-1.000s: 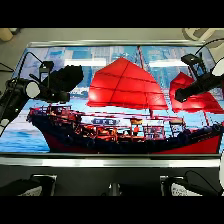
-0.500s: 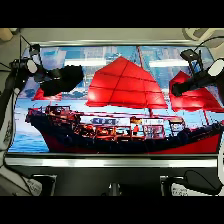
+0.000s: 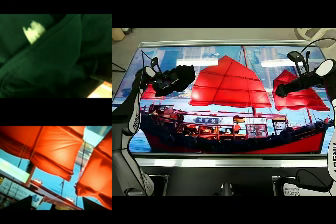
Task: Fold the shirts.
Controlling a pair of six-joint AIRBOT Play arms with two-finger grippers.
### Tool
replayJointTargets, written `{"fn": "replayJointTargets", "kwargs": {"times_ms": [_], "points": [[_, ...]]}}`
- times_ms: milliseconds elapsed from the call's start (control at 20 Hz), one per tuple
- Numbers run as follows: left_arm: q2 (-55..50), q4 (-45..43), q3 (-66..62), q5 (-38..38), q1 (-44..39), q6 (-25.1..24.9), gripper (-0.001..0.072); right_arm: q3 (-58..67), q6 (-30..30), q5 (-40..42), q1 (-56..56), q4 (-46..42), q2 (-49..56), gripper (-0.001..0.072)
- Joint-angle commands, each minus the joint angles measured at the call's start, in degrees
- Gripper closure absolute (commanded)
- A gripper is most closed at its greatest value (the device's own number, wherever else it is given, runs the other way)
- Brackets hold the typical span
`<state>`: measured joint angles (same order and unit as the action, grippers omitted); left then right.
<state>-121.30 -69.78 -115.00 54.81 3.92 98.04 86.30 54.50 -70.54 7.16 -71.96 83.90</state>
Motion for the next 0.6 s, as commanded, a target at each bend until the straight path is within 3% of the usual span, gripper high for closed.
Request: {"fn": "replayJointTargets", "kwargs": {"times_ms": [0,100,200,250,300,550], "points": [[0.4,4.9,-0.4,-0.3,0.0,-0.5,0.0685,0.0,-2.0,-0.4,0.0,1.5,-0.1,0.0043],[4.7,13.2,-0.4,-0.3,-0.1,-7.7,0.0685,0.1,-5.9,1.6,0.0,0.8,-1.1,0.0043],[12.9,23.3,-0.4,0.2,-1.5,-22.6,0.0686,0.5,-7.8,6.1,0.0,0.1,-4.4,0.0043],[18.0,26.4,-0.4,0.9,-2.9,-27.6,0.0686,1.2,-7.7,8.6,0.0,-0.4,-7.0,0.0043],[23.4,28.2,-0.4,1.4,-4.6,-30.2,0.0686,2.2,-7.6,11.1,0.0,-1.1,-10.1,0.0043],[47.7,27.5,-0.3,1.3,-17.2,-30.5,0.0686,8.6,-7.6,17.5,0.0,-5.4,-26.9,0.0043]]}}
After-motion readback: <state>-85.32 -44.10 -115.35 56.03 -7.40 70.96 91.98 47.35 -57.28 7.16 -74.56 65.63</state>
